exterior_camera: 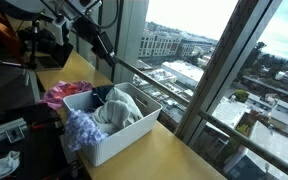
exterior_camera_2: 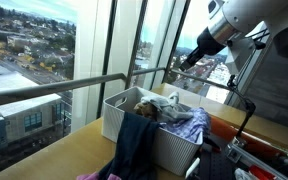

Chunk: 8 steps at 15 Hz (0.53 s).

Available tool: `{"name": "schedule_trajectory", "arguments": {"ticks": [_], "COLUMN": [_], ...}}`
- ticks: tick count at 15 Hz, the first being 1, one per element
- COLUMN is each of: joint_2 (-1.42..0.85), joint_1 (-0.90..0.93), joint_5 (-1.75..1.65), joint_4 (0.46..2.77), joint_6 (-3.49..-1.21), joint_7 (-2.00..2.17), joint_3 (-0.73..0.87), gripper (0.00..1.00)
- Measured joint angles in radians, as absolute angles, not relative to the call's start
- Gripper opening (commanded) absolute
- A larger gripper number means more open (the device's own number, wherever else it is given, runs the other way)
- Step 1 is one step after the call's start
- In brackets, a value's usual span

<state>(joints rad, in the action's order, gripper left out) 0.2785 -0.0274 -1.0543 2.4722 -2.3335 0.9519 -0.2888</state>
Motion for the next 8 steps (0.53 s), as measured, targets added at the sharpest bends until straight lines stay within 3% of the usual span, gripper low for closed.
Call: {"name": "schedule_trajectory", "arguments": {"ticks": [2,3,5,8], "joint_2": [0.279,0.279,0.278,0.256], "joint_1": [-0.027,-0.027,-0.021,0.030], "joint_5": [-1.055,-1.055,-1.055,-1.041], "joint_4": [2.469,2.469,2.469,2.469], "joint_6": [-2.332,-2.332,-2.332,-2.340], "joint_7": [0.952,0.952,0.952,0.958], "joint_3": [-0.289,-0.289,-0.282,-0.271], "gripper": [0.42,0.67,0.75,0.95]}}
